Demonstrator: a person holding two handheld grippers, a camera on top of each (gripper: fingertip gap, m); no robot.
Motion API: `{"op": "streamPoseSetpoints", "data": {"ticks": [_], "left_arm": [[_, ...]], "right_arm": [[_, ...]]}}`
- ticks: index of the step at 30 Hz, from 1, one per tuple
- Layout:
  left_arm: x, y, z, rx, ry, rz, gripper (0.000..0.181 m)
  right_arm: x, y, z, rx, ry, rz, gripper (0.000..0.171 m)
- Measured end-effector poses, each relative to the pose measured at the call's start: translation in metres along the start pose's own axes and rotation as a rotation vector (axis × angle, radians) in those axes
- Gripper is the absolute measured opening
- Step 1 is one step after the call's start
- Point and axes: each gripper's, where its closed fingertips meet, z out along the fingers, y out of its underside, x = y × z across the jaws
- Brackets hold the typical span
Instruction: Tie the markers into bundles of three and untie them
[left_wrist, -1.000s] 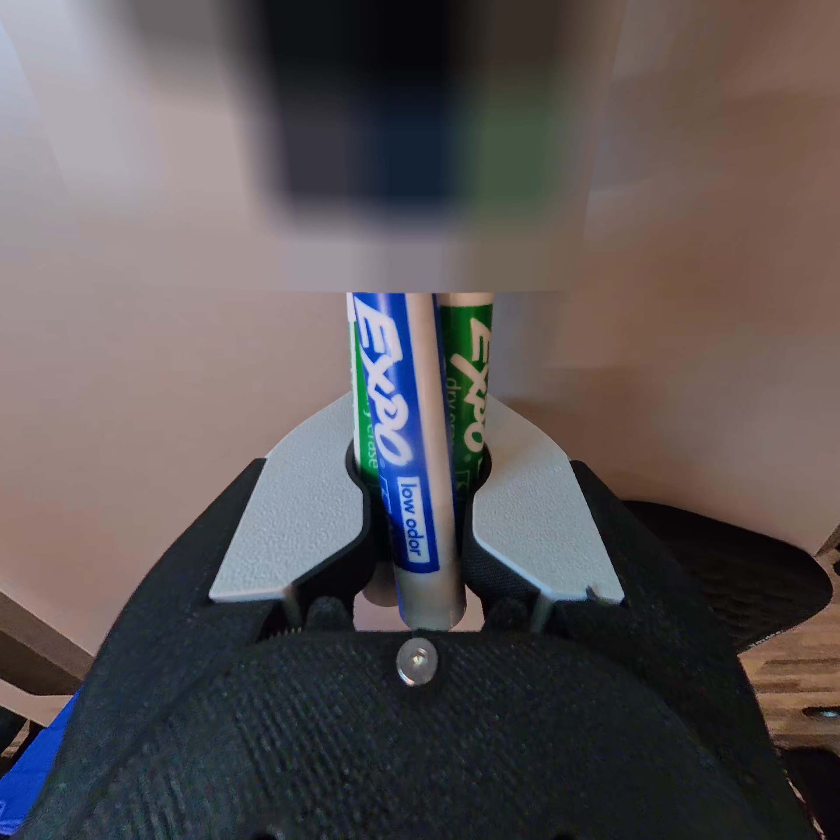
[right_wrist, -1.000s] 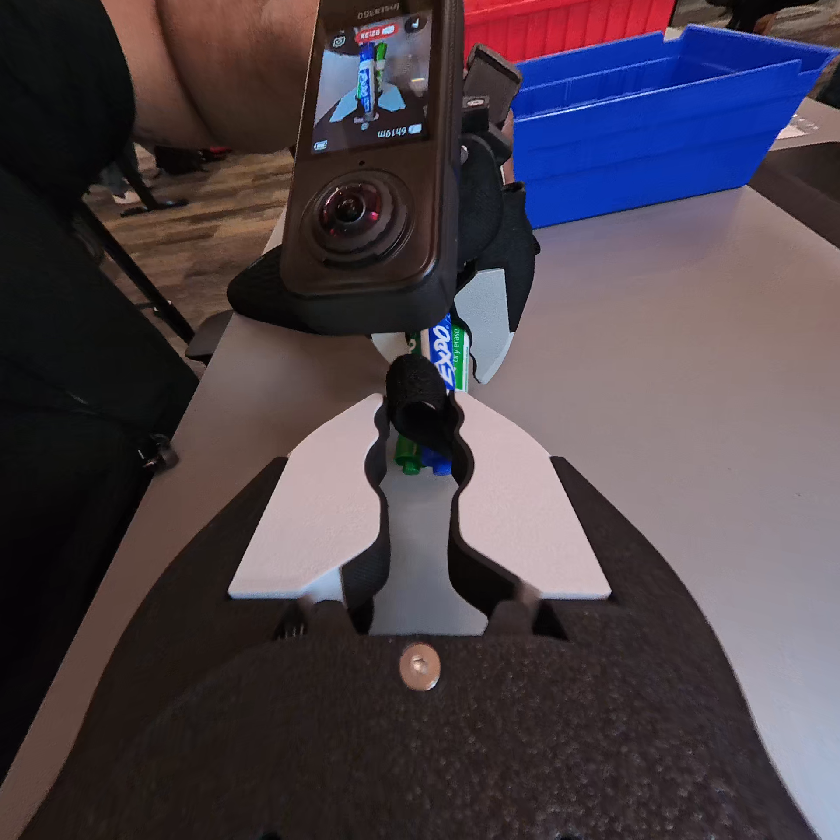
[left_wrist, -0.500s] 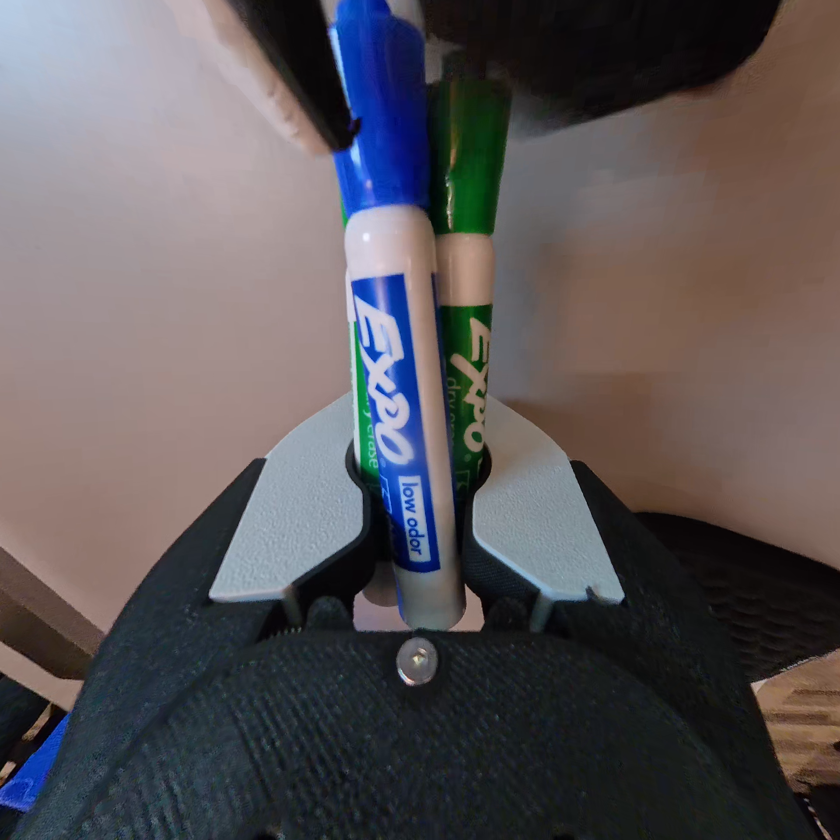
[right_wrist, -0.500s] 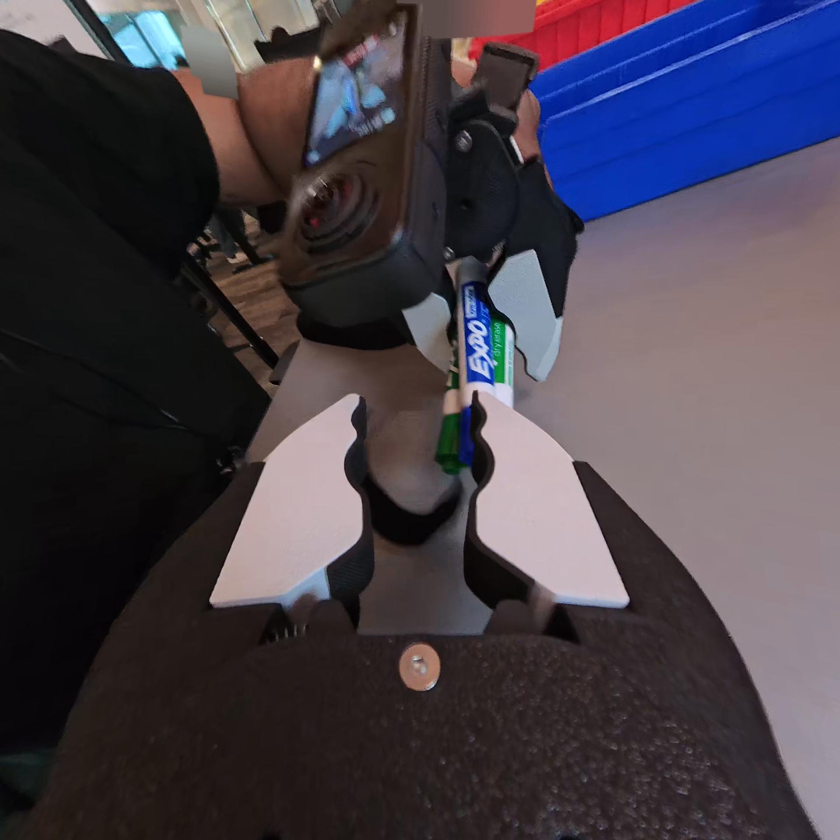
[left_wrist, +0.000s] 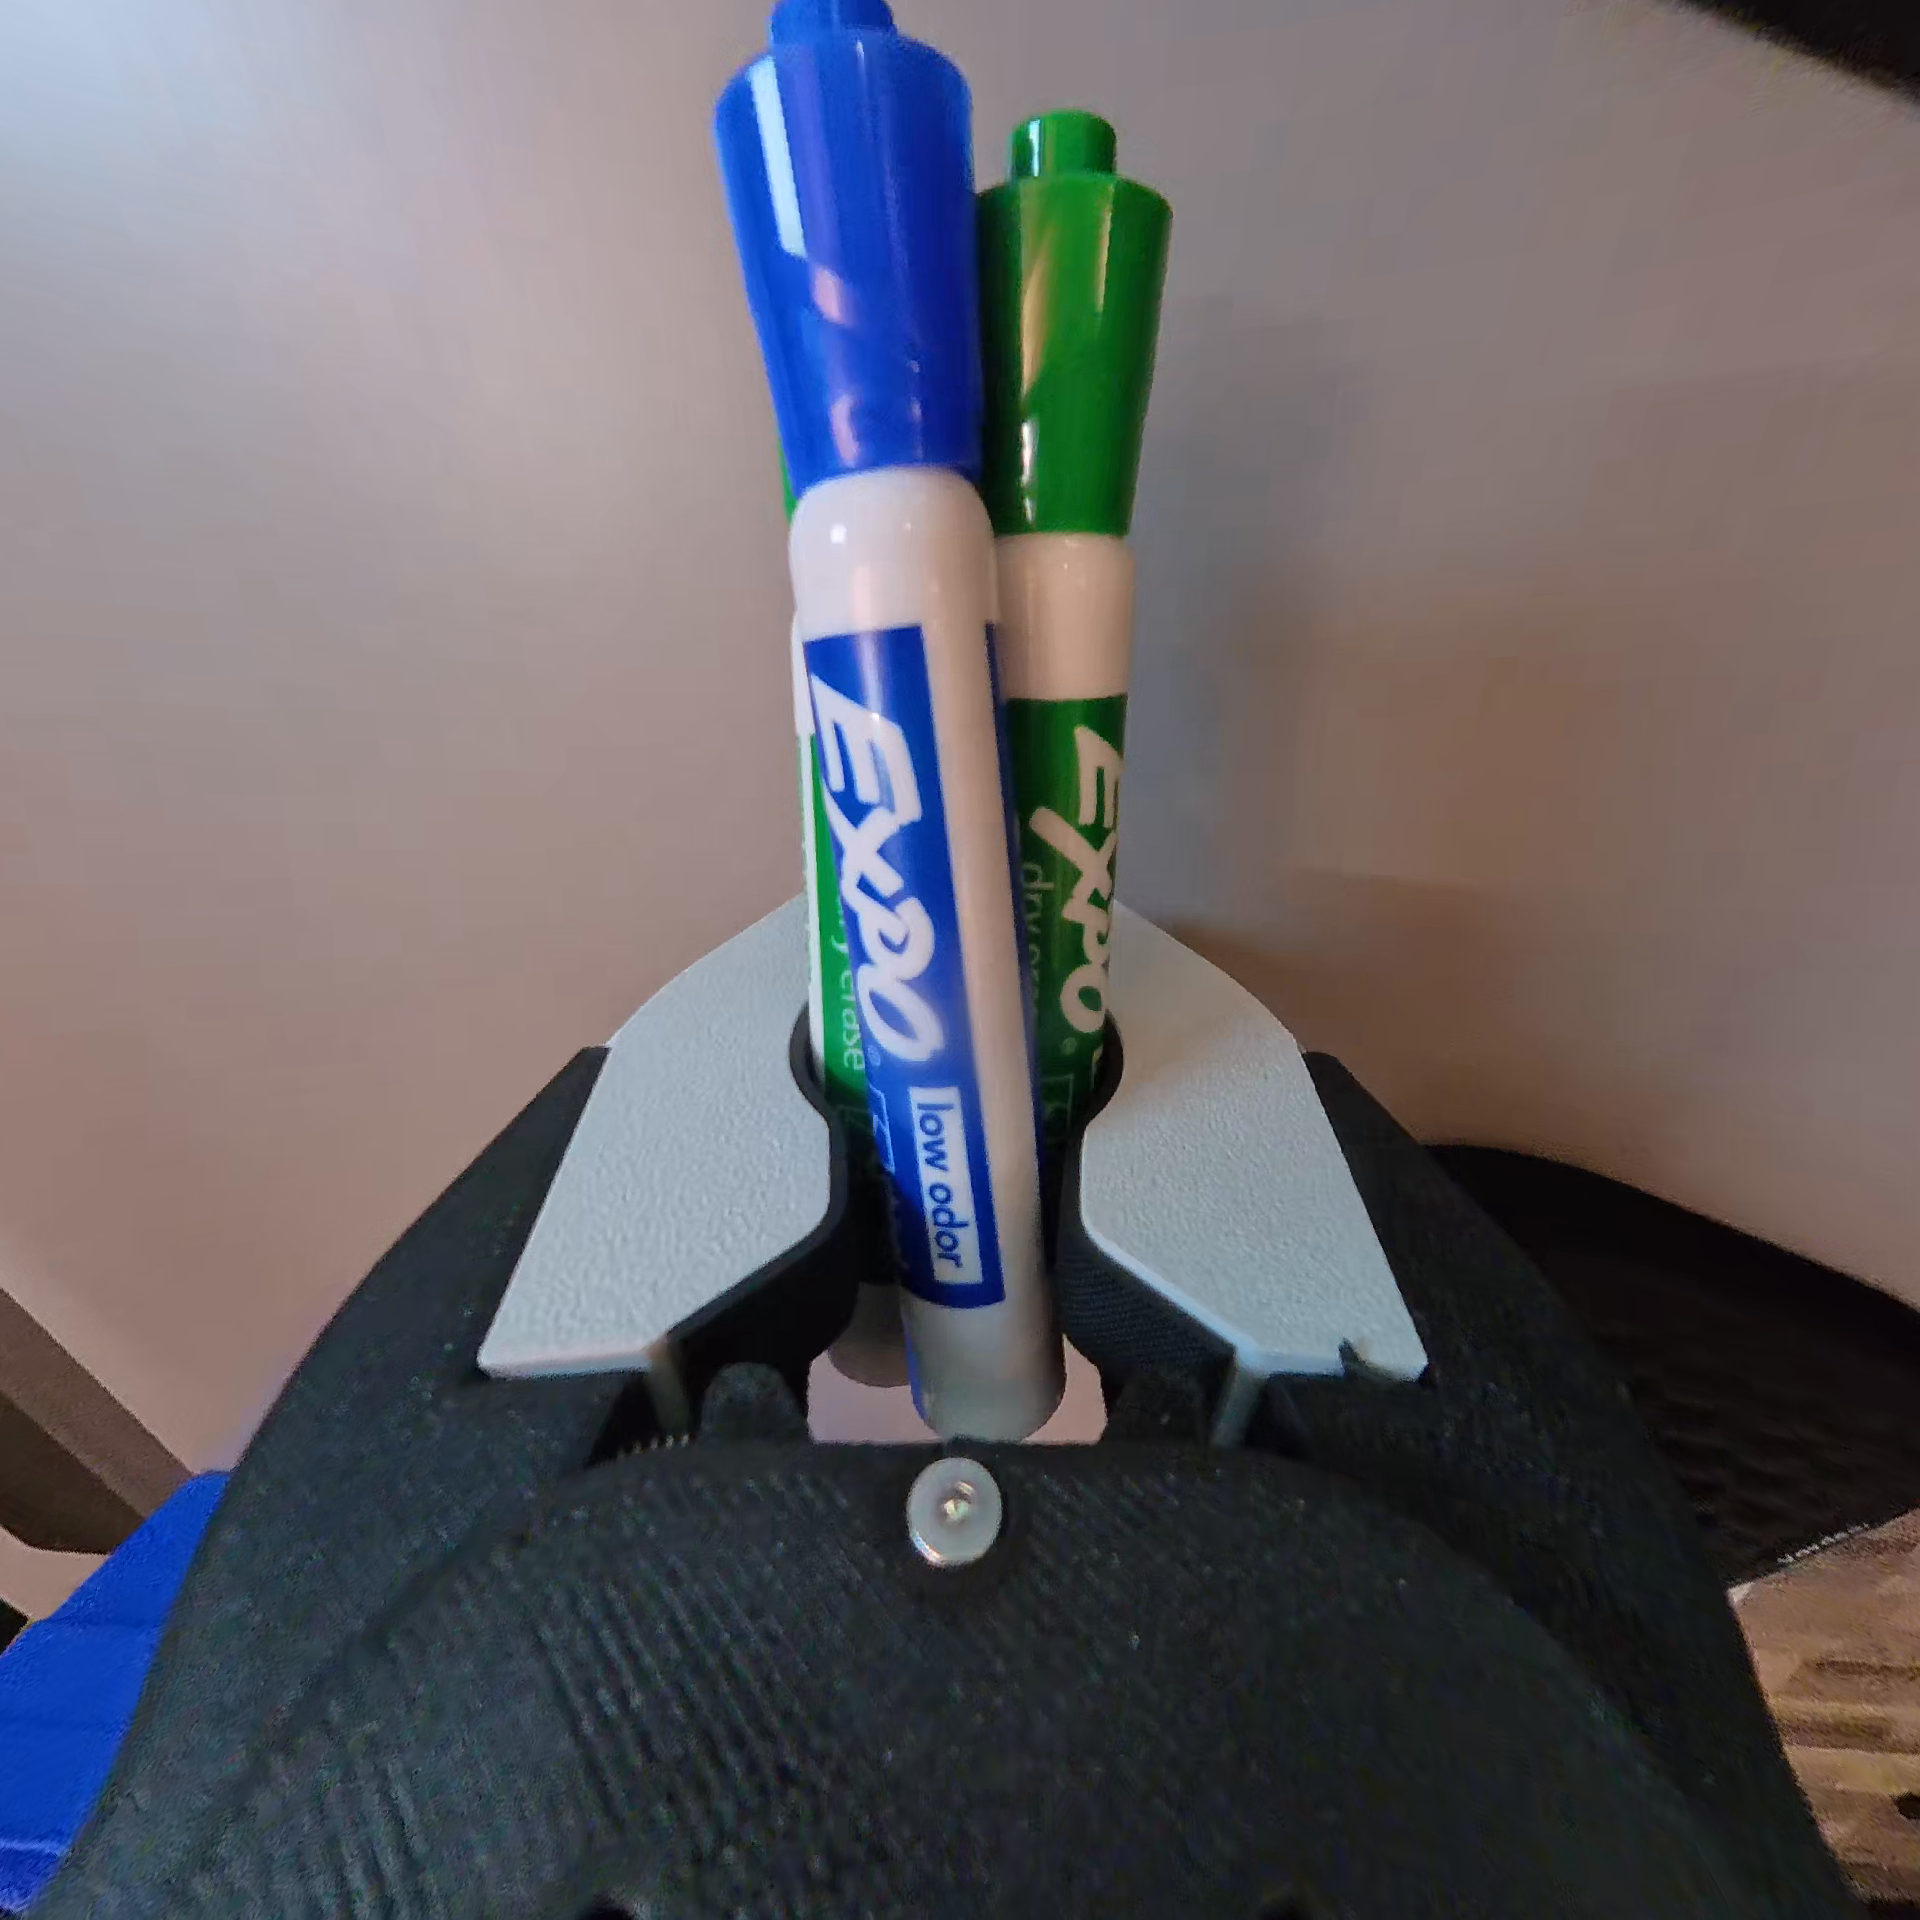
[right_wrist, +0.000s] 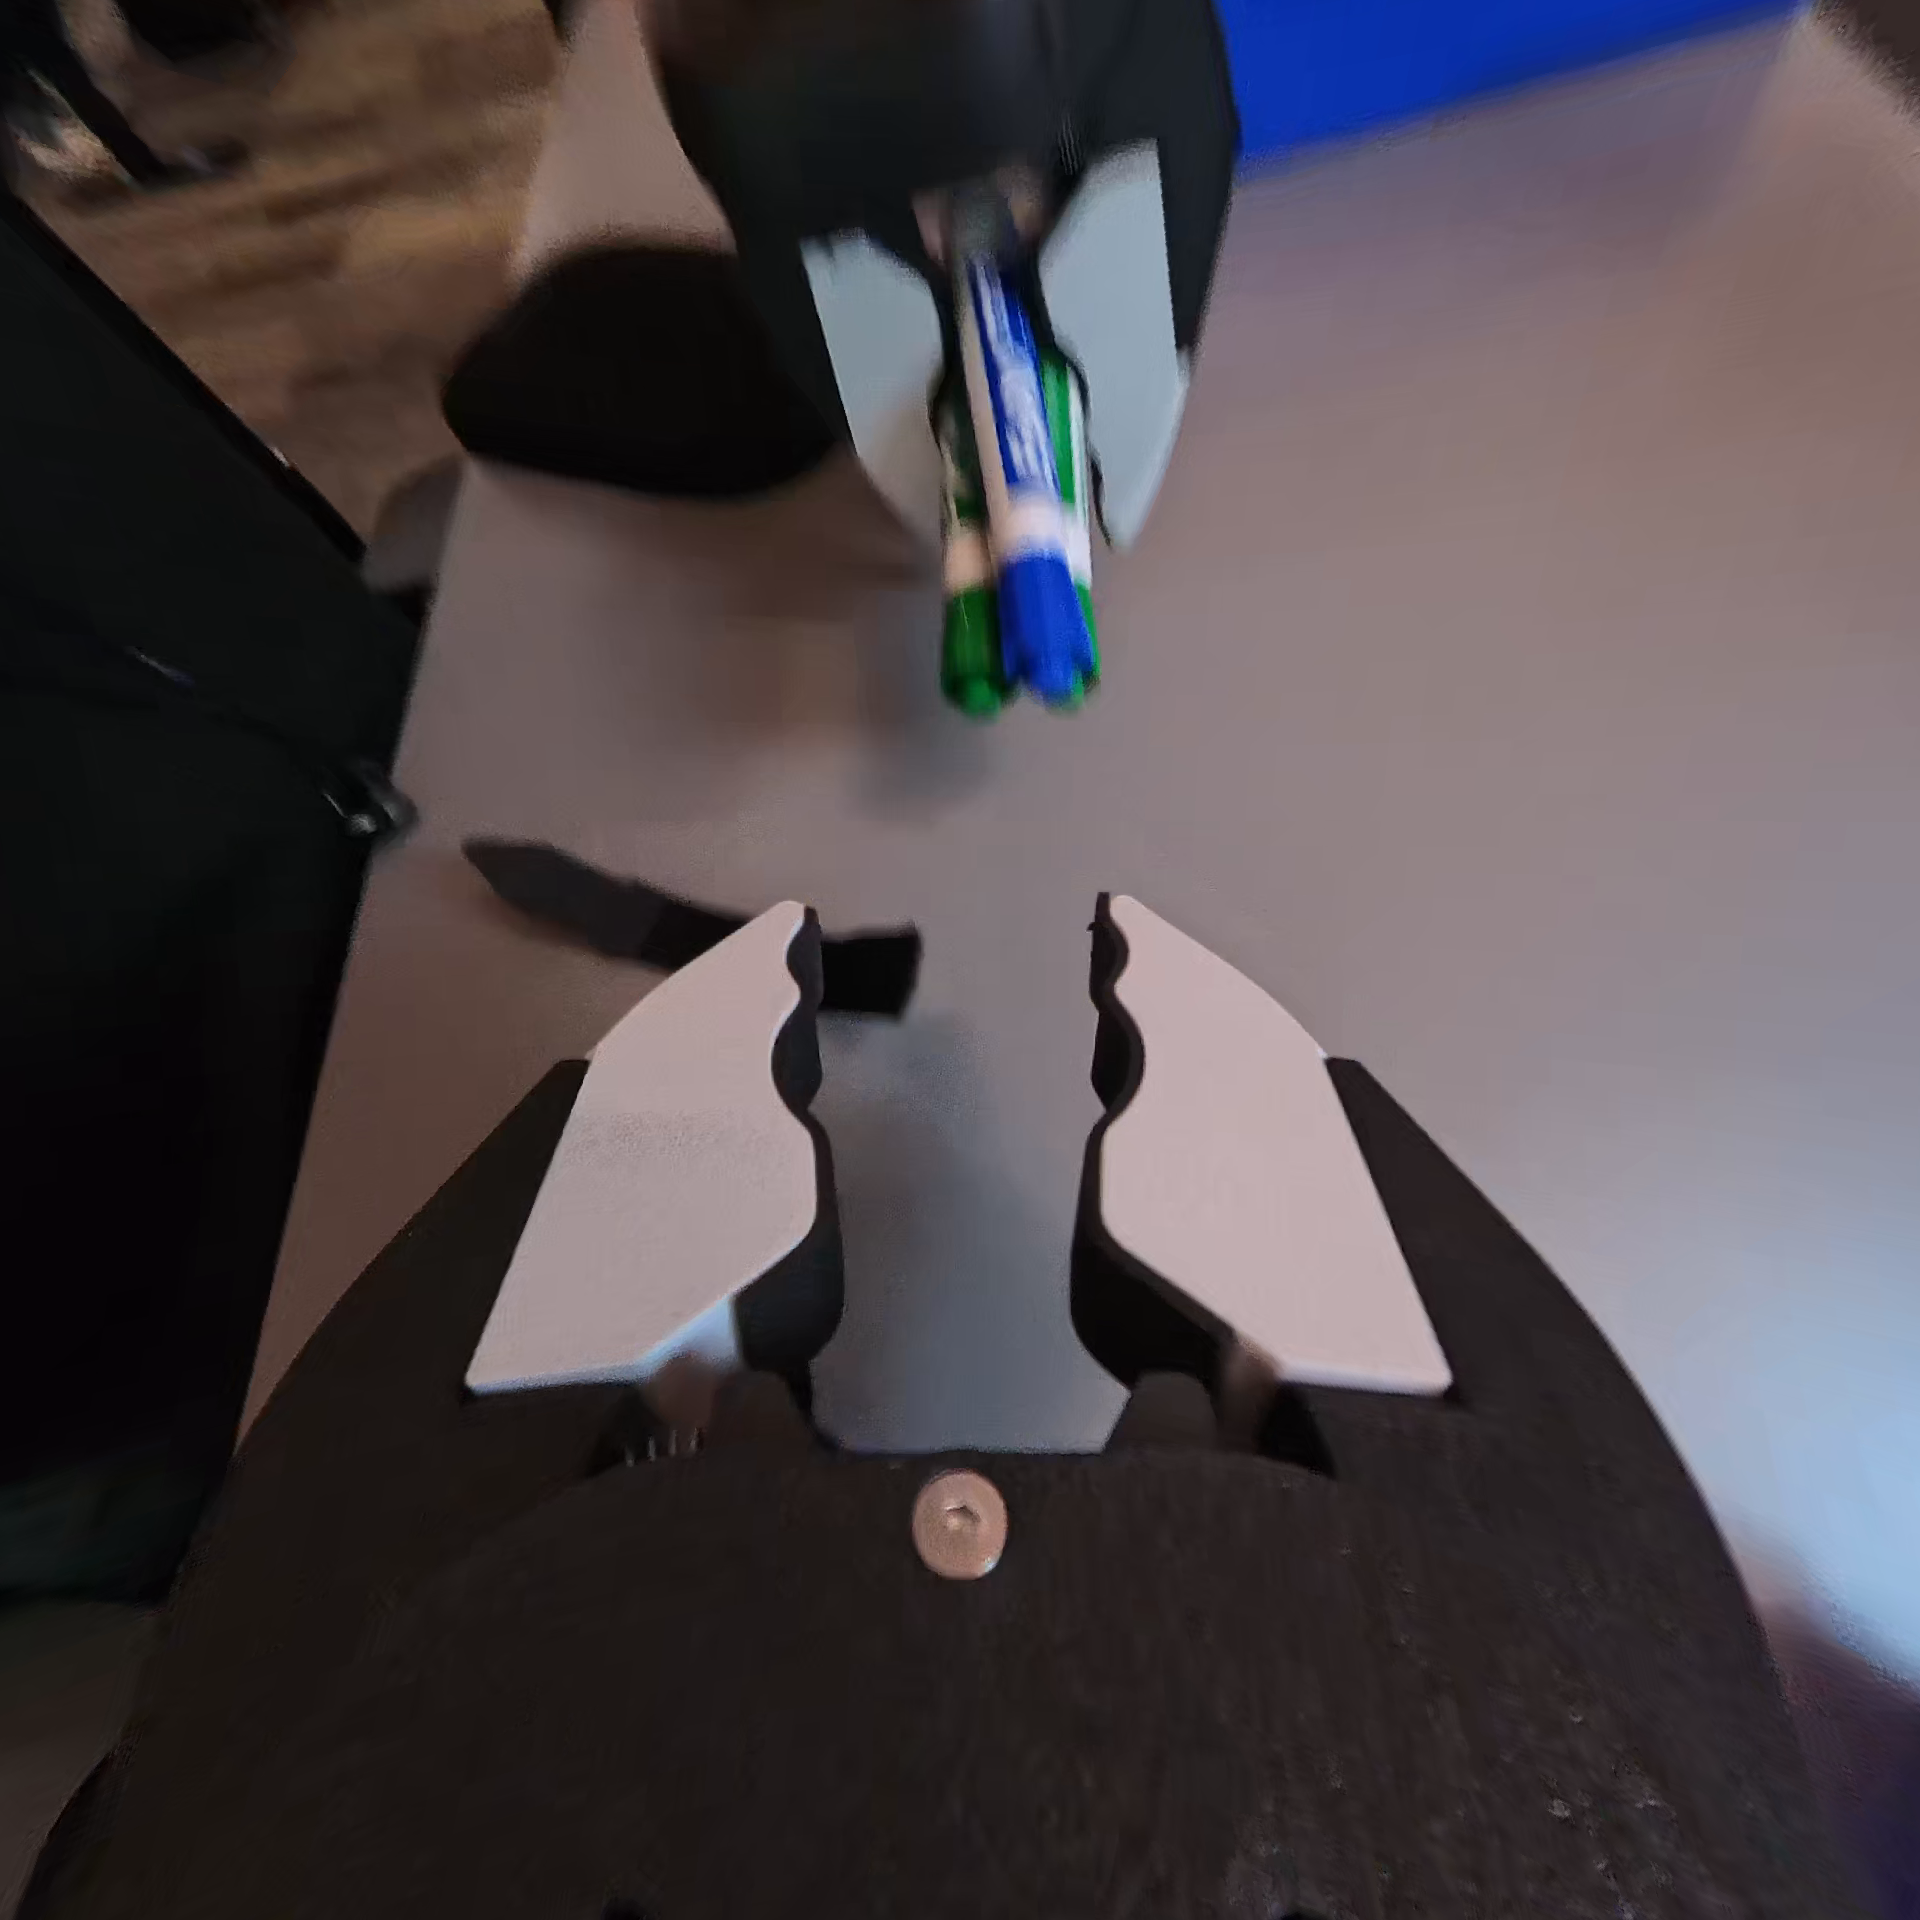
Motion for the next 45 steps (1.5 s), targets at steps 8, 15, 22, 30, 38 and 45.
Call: {"op": "streamPoseSetpoints", "data": {"ticks": [8, 15, 22, 30, 38, 45], "left_arm": [[0.005, 0.006, 0.001, 0.001, -0.004, -0.009, 0.043], [-0.002, 0.018, -0.014, 0.015, -0.044, -0.065, 0.043], [0.0, 0.027, -0.01, 0.019, -0.034, -0.087, 0.043], [0.002, 0.027, -0.001, -0.016, -0.023, -0.06, 0.043], [0.0, 0.025, 0.001, -0.03, -0.024, -0.044, 0.043], [-0.001, 0.022, 0.003, -0.043, -0.013, -0.039, 0.043]], "right_arm": [[-0.003, 0.018, 0.033, -0.089, -0.017, 0.056, 0.003], [0.061, -0.088, -0.061, -0.028, 0.884, -0.722, 0.002], [0.022, 0.033, 0.03, -0.403, 0.459, -0.666, 0.003], [-0.023, 0.026, 0.043, -0.217, 0.105, -0.335, 0.027], [0.023, 0.005, 0.014, -0.1, 0.133, -0.206, 0.047], [0.055, 0.025, 0.045, -0.279, 0.078, -0.193, 0.075]]}}
